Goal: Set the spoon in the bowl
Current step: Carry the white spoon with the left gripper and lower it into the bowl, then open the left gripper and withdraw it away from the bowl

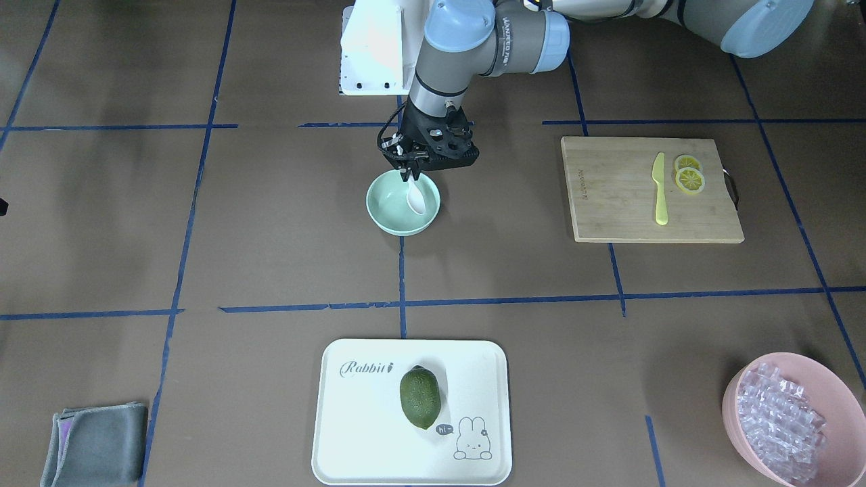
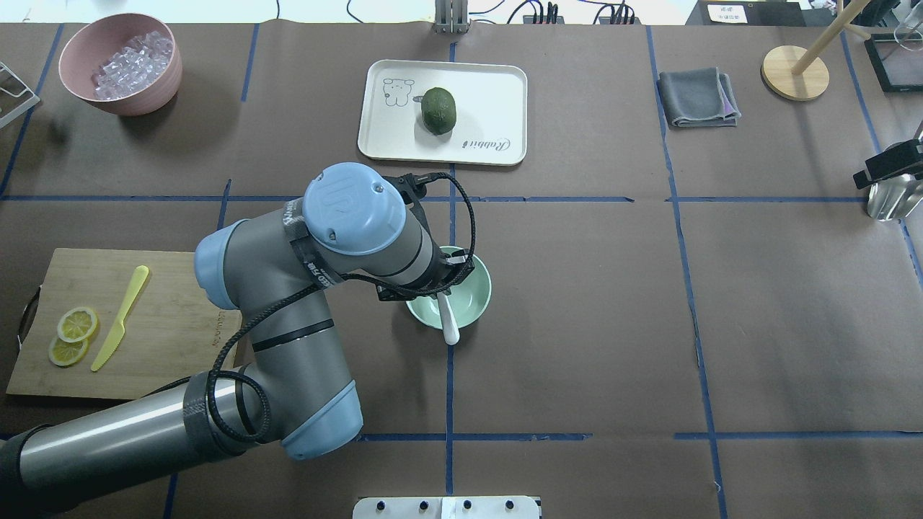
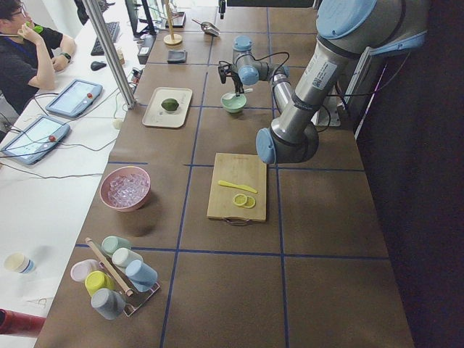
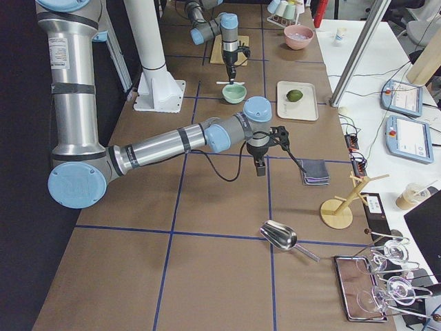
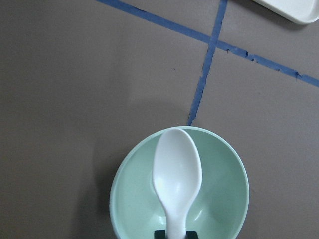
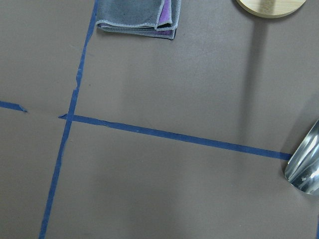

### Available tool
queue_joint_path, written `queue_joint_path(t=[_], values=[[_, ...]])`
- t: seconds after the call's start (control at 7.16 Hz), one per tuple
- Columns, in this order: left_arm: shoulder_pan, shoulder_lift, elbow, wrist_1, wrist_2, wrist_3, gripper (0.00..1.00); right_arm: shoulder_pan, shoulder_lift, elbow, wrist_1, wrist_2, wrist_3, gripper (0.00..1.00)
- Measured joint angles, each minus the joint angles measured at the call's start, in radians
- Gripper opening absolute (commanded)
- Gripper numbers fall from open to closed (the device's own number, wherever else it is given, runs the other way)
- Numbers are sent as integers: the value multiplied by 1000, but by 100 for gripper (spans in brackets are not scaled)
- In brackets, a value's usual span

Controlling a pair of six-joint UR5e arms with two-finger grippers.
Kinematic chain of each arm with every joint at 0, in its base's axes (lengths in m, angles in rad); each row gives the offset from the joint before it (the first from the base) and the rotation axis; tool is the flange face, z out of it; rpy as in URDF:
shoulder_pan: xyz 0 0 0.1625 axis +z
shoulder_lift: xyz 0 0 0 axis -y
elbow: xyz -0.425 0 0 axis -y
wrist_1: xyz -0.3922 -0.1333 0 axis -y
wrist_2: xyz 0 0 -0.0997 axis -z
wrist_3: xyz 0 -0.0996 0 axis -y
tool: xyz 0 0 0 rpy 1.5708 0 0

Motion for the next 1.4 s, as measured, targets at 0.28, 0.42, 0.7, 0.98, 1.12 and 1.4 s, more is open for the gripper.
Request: queue_joint_path(t=[0.28,0.42,0.7,0.98,1.12,1.4], values=[[14,-14,23,-8,0,1,99,5,-1,2,0,1,-1,100],[16,-21,37,-9,1,6,100,6,-2,2,0,1,-1,100],[16,-25,42,-8,3,15,100,7,-3,3,0,2,-2,100],[7,-23,28,10,0,39,100,7,-9,1,2,2,-2,100],[-17,-19,1,59,-21,80,100,8,-20,2,6,2,-5,100],[-110,57,-153,237,-114,249,100,43,-57,-6,6,7,-90,100]])
